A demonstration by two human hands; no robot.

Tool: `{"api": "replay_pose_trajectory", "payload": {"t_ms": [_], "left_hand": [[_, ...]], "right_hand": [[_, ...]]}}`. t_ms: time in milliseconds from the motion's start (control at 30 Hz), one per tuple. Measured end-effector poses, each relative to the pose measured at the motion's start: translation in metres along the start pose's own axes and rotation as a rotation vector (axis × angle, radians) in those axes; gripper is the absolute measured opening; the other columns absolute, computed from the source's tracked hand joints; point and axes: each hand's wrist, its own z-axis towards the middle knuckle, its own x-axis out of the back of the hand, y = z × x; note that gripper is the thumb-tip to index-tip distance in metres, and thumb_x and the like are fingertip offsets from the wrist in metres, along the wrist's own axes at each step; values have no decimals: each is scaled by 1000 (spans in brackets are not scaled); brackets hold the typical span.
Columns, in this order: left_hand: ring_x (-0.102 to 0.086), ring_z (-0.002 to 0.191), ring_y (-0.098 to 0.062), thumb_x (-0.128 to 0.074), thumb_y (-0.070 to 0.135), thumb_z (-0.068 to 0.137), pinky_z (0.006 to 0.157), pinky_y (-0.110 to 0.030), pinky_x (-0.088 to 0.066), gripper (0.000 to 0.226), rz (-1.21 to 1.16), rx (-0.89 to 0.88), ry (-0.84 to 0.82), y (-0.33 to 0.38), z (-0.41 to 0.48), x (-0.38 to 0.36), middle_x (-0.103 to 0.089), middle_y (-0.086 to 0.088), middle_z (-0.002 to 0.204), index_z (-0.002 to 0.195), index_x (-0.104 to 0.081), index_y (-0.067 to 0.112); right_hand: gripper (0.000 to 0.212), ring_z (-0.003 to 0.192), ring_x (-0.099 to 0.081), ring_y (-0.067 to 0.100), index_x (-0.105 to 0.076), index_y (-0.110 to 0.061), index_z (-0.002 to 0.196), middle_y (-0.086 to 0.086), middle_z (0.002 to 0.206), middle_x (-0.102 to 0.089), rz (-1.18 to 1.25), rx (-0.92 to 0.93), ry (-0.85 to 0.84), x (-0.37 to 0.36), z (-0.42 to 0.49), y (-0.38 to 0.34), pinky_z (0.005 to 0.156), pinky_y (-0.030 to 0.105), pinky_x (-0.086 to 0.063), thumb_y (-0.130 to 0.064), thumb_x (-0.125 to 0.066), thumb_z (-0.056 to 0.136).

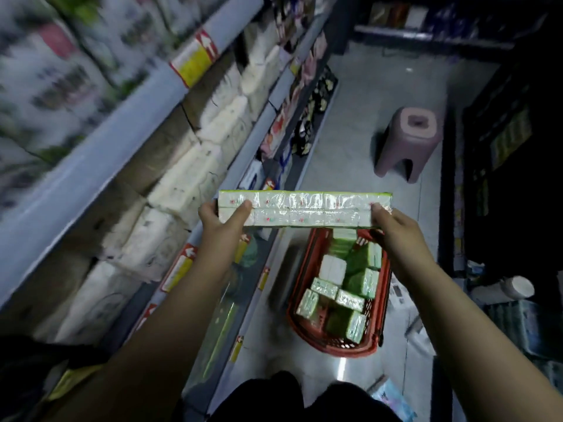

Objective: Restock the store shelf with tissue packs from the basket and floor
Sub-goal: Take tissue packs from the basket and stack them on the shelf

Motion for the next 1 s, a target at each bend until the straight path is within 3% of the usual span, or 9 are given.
{"api": "replay_pose_trajectory", "payload": {"t_ms": [100, 233, 467, 533, 667, 767, 833, 900, 1000], "left_hand": [[-60, 99, -12, -65, 24, 91, 86, -26, -48, 39, -27, -112, 67, 40, -26, 9, -58, -1, 118, 118, -38, 20], [-60, 111, -15, -69, 35, 86, 101, -42, -47, 45, -41, -244, 188, 84, -69, 26, -58, 2, 122, 119, -39, 25], [-61, 105, -16, -67, 34, 89, 94, -39, -51, 51, -34, -385, 458, 138, -156, 52, -56, 4, 122, 127, -34, 24], [-60, 101, -12, -66, 34, 89, 83, -30, -52, 55, -28, -417, 553, 149, -180, 62, -54, 1, 127, 132, -32, 22], [-55, 115, -20, -66, 37, 89, 93, -36, -46, 64, 27, -493, 727, 167, -222, 86, -50, -2, 134, 139, -31, 17], [-58, 111, -19, -66, 35, 89, 93, -38, -49, 54, 22, -561, 796, 184, -249, 107, -53, -2, 127, 129, -34, 19], [-58, 105, -13, -66, 36, 89, 83, -29, -48, 51, 49, -613, 836, 195, -268, 118, -54, 1, 123, 127, -34, 21], [-56, 98, -6, -64, 35, 90, 76, -25, -43, 46, 54, -659, 880, 204, -287, 128, -54, 8, 115, 124, -35, 24], [-54, 102, -10, -63, 36, 90, 81, -29, -40, 47, 65, -707, 947, 221, -309, 144, -51, 11, 112, 126, -34, 23]], "right_hand": [[21, 95, -68, 26, -70, -21, 87, 5, 95, -74, 47, 105, -40, -6, -3, -36, 96, 47, -50, -29, -55, 97], [19, 86, -62, 6, -65, -22, 88, -7, 89, -68, 97, 176, -158, -14, -8, -80, 87, 29, -48, -30, -52, 99], [13, 89, -63, 7, -65, -25, 95, -8, 98, -68, 128, 293, -439, -30, -40, -146, 74, 23, -45, -34, -57, 96], [22, 98, -64, 11, -66, -24, 106, -4, 112, -67, 133, 331, -513, -38, -52, -162, 78, 24, -47, -40, -61, 92], [55, 110, -62, 18, -65, -24, 116, -5, 122, -65, 133, 380, -647, -59, -84, -192, 100, 41, -48, -61, -68, 77], [25, 97, -64, 11, -66, -29, 103, -10, 110, -68, 164, 430, -759, -74, -105, -211, 96, 36, -51, -49, -65, 87], [32, 108, -62, 12, -64, -25, 116, -5, 124, -64, 168, 476, -796, -82, -120, -225, 94, 31, -49, -44, -62, 91], [46, 105, -58, 0, -53, -17, 132, -18, 121, -57, 194, 492, -847, -89, -139, -243, 84, 11, -44, -41, -59, 93], [23, 74, -55, -14, -53, -22, 109, -26, 88, -48, 214, 594, -871, -102, -163, -269, 57, 0, -39, -38, -58, 95]]}}
